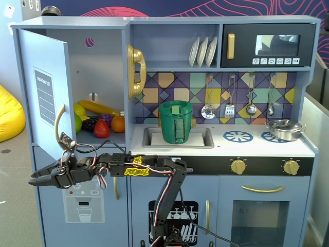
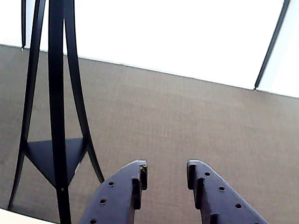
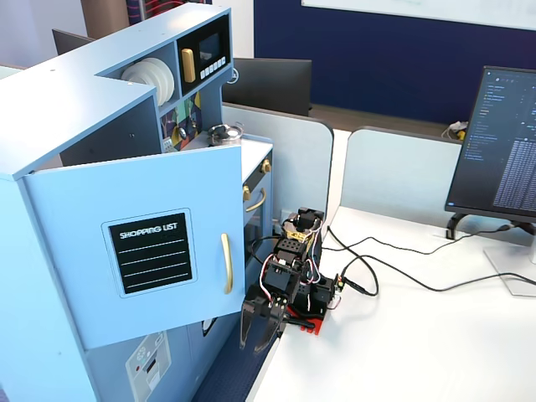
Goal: Close the left cabinet door
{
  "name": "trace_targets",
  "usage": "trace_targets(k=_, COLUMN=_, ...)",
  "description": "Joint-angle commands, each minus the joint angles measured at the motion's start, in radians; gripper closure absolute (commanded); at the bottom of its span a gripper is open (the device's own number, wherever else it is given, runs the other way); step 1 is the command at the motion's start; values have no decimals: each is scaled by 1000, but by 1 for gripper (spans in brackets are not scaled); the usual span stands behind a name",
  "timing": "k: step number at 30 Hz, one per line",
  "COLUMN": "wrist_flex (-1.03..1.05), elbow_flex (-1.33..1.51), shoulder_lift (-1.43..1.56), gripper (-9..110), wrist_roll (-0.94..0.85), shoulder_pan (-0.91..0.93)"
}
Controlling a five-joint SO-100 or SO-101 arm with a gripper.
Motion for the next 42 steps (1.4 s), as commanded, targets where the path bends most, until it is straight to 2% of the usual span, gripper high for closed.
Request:
trace_targets(k=1, wrist_flex=6, elbow_flex=9, shoulder_lift=103, gripper=102, wrist_roll=-18, shoulder_pan=40)
trace_targets(k=13, wrist_flex=31, elbow_flex=61, shoulder_lift=175, gripper=102, wrist_roll=-23, shoulder_pan=186)
trace_targets(k=23, wrist_flex=23, elbow_flex=95, shoulder_lift=212, gripper=102, wrist_roll=-80, shoulder_pan=414)
trace_targets(k=33, wrist_flex=-92, elbow_flex=118, shoulder_lift=209, gripper=102, wrist_roll=-106, shoulder_pan=716)
trace_targets(k=42, wrist_flex=-218, elbow_flex=124, shoulder_lift=166, gripper=102, wrist_roll=-104, shoulder_pan=881)
